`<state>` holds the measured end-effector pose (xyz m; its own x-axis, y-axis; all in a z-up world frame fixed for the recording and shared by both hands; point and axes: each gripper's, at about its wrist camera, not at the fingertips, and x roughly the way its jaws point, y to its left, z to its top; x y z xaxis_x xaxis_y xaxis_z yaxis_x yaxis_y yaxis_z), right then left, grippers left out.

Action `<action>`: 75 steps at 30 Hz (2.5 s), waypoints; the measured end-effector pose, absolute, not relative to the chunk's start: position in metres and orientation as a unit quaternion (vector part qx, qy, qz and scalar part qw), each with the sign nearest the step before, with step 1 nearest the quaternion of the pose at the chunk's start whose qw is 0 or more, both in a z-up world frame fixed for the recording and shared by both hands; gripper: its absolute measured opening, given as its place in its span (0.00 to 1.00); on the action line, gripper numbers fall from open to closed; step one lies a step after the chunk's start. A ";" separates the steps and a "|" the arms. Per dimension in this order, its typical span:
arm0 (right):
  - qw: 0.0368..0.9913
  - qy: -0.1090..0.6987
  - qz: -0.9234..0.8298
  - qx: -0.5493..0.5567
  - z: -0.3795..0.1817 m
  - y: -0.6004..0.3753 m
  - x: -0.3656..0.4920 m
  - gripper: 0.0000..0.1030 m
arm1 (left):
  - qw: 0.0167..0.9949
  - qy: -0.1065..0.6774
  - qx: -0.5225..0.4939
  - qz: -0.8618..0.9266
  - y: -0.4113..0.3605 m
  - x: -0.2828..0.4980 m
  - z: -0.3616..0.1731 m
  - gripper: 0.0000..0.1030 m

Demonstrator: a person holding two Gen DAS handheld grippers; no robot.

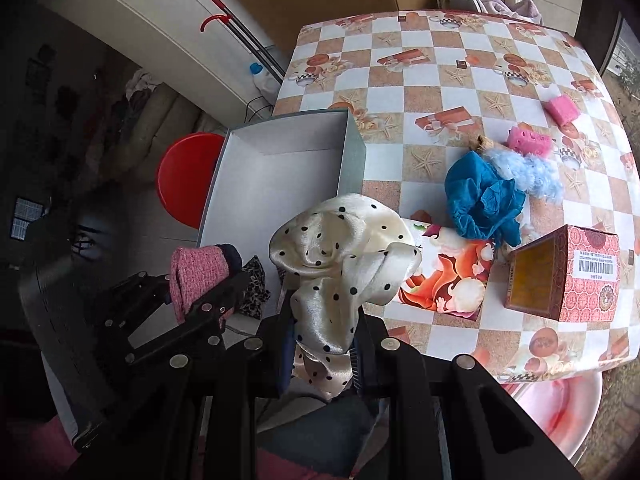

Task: Organize soft objects
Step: 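Carry the pink hat with the left tool while the right tool carries the scrunchie toward the white box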

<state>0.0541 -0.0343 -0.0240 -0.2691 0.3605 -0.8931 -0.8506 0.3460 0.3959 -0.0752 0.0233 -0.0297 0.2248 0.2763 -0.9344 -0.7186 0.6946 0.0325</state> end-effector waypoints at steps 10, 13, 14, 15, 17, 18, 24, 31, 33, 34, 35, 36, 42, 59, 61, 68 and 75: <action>0.570 0.597 0.527 -0.202 -0.025 -0.037 0.052 0.23 | 0.759 0.526 -0.206 0.324 0.023 -0.077 -0.028 0.26; 0.570 0.597 0.527 -0.203 -0.025 -0.037 0.051 0.23 | 0.759 0.526 -0.205 0.324 0.023 -0.077 -0.028 0.26; 0.569 0.597 0.528 -0.203 -0.025 -0.037 0.051 0.23 | 0.759 0.526 -0.206 0.325 0.023 -0.078 -0.028 0.26; 0.569 0.597 0.528 -0.203 -0.025 -0.037 0.051 0.23 | 0.758 0.525 -0.207 0.326 0.024 -0.078 -0.028 0.26; 0.570 0.596 0.528 -0.203 -0.024 -0.037 0.050 0.23 | 0.758 0.525 -0.208 0.327 0.024 -0.079 -0.028 0.26; 0.571 0.596 0.527 -0.203 -0.024 -0.037 0.050 0.23 | 0.758 0.525 -0.208 0.327 0.024 -0.079 -0.028 0.26; 0.571 0.596 0.527 -0.203 -0.025 -0.036 0.049 0.23 | 0.759 0.524 -0.207 0.328 0.024 -0.080 -0.027 0.27; 0.572 0.596 0.526 -0.201 -0.023 -0.035 0.050 0.23 | 0.759 0.525 -0.204 0.326 0.024 -0.079 -0.027 0.27; 0.572 0.596 0.526 -0.201 -0.023 -0.036 0.050 0.23 | 0.760 0.524 -0.203 0.326 0.025 -0.079 -0.027 0.27; 0.572 0.596 0.526 -0.201 -0.024 -0.036 0.050 0.23 | 0.760 0.524 -0.204 0.326 0.025 -0.079 -0.027 0.27; 0.572 0.596 0.526 -0.201 -0.024 -0.036 0.050 0.23 | 0.760 0.525 -0.204 0.326 0.025 -0.079 -0.027 0.27; 0.572 0.596 0.526 -0.201 -0.024 -0.036 0.050 0.23 | 0.760 0.525 -0.204 0.326 0.025 -0.079 -0.027 0.27; 0.571 0.596 0.527 -0.202 -0.024 -0.036 0.050 0.23 | 0.760 0.524 -0.205 0.326 0.025 -0.080 -0.027 0.27; 0.571 0.597 0.526 -0.201 -0.023 -0.035 0.049 0.23 | 0.760 0.524 -0.206 0.326 0.027 -0.081 -0.027 0.27; 0.572 0.597 0.526 -0.201 -0.024 -0.035 0.049 0.23 | 0.760 0.524 -0.206 0.326 0.027 -0.082 -0.027 0.27; 0.572 0.597 0.525 -0.200 -0.024 -0.034 0.049 0.23 | 0.759 0.524 -0.208 0.327 0.028 -0.083 -0.028 0.27; 0.572 0.597 0.525 -0.200 -0.025 -0.033 0.048 0.23 | 0.757 0.523 -0.211 0.329 0.030 -0.088 -0.030 0.27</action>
<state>0.0481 -0.0333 -0.0249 -0.2647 0.3621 -0.8938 -0.8400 0.3687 0.3981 -0.0875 0.0298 -0.0295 0.2366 0.2767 -0.9314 -0.7191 0.6945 0.0237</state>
